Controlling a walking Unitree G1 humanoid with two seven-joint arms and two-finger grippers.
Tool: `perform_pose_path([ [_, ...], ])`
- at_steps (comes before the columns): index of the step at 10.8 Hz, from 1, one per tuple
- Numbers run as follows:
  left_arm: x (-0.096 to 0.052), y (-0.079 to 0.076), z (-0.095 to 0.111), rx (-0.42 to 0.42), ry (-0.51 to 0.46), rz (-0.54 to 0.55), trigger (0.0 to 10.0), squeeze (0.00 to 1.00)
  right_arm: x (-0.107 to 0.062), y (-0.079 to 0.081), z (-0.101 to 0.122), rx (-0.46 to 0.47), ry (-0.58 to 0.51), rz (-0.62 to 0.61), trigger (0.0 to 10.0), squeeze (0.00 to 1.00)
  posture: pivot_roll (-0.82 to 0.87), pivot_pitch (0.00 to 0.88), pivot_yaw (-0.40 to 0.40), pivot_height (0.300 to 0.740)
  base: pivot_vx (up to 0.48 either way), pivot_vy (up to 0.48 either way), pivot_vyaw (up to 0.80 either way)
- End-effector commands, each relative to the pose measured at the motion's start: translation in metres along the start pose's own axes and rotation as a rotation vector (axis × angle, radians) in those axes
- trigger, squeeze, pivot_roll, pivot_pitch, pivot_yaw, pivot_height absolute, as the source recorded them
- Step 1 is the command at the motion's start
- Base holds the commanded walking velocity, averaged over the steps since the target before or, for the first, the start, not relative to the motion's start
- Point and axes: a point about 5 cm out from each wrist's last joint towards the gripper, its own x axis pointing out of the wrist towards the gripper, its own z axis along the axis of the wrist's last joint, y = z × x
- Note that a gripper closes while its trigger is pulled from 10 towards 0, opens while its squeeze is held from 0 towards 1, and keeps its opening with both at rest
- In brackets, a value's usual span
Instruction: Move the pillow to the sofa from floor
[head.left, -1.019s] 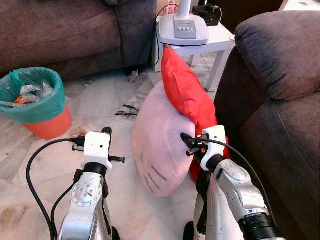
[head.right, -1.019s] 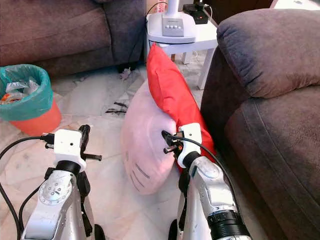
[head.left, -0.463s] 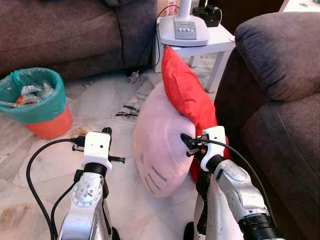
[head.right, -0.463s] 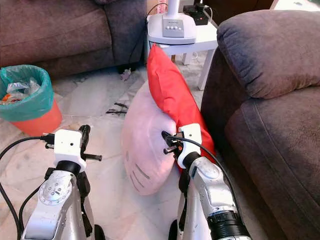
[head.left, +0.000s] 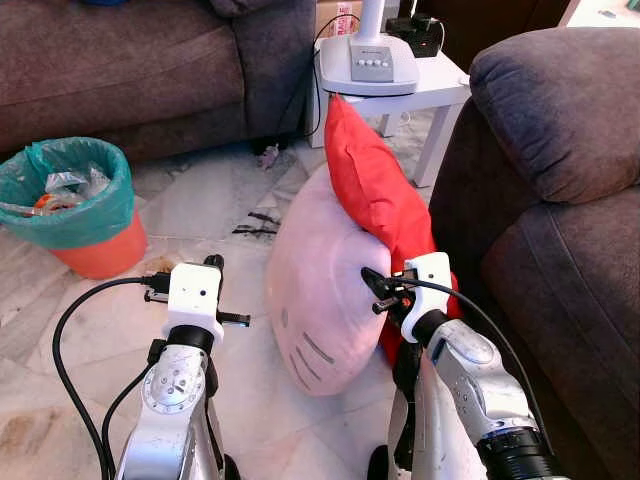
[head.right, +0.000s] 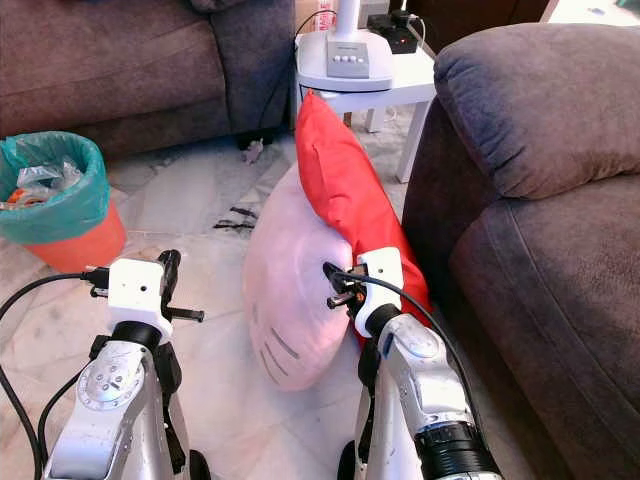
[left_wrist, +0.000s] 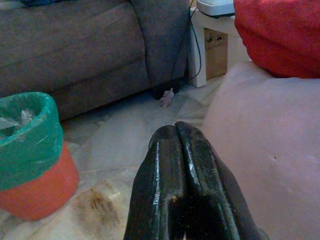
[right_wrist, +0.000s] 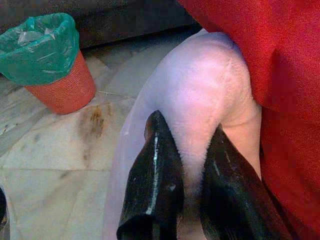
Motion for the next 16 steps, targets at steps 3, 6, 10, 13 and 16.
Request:
perform_pose_path([
  [3, -0.0001, -0.0026, 0.0008, -0.013, -0.006, 0.008, 10.0, 0.0, 0.0005, 0.0015, 0.0088, -0.003, -0.061, -0.013, 10.0, 0.0, 0.08, 0.131, -0.054, 0.356, 0.0, 0.0, 0.0],
  [6, -0.0004, -0.0026, 0.0004, -0.013, -0.004, 0.01, 10.0, 0.0, 0.0008, 0.0023, 0.0077, -0.012, -0.054, -0.01, 10.0, 0.0, 0.08, 0.134, -0.056, 0.356, 0.0, 0.0, 0.0],
  [10, -0.0003, -0.0021, -0.0002, -0.012, -0.001, 0.008, 10.0, 0.0, 0.001, -0.0013, 0.0068, -0.003, -0.048, -0.039, 10.0, 0.0, 0.08, 0.135, -0.055, 0.387, 0.0, 0.0, 0.0],
  [13, 0.0001, -0.0023, 0.0, -0.012, -0.003, 0.008, 10.0, 0.0, 0.0012, 0.0019, 0.0081, -0.007, -0.061, -0.014, 10.0, 0.0, 0.08, 0.132, -0.055, 0.436, 0.0, 0.0, 0.0],
  [16, 0.0001, -0.0019, 0.0001, -0.011, -0.004, 0.009, 10.0, 0.0, 0.0023, 0.0033, 0.0088, -0.017, -0.063, -0.009, 10.0, 0.0, 0.08, 0.124, -0.055, 0.481, 0.0, 0.0, 0.0],
])
